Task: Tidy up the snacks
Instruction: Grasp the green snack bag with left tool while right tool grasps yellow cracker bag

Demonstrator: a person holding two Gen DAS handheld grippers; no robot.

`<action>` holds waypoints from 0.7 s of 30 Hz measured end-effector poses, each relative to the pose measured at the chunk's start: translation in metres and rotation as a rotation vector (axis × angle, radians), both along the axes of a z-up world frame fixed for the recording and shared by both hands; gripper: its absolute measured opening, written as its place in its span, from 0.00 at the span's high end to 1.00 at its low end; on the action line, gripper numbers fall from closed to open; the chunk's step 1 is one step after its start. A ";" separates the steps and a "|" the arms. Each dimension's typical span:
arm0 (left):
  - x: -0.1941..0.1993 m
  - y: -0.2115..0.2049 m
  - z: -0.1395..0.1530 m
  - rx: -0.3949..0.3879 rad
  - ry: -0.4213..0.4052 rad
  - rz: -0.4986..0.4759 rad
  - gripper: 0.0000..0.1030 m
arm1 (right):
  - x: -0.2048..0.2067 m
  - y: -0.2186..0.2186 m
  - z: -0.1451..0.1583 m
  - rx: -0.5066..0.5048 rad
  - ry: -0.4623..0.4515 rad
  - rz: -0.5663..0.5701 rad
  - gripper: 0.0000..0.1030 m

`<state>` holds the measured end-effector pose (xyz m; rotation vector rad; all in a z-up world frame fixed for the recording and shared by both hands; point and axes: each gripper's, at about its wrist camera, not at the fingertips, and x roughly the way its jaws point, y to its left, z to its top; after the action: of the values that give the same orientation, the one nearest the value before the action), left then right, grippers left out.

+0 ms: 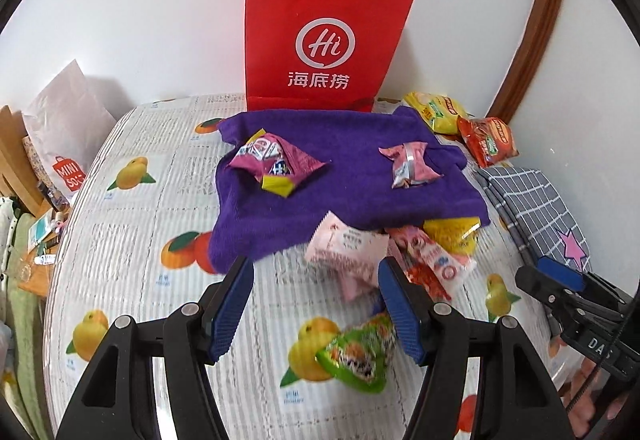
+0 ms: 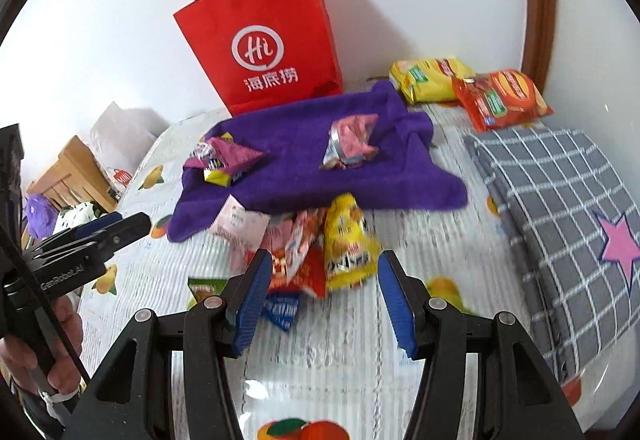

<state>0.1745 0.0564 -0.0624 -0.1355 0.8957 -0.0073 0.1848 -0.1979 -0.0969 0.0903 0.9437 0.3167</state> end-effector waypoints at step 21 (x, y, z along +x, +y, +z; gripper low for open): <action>-0.032 -0.006 -0.043 -0.134 0.042 -0.073 0.39 | -0.032 -0.016 -0.053 0.025 0.086 -0.019 0.47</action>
<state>0.1424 0.0501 -0.1057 -0.2286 0.9422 -0.1329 0.1530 -0.2136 -0.1500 0.1365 1.0232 0.3096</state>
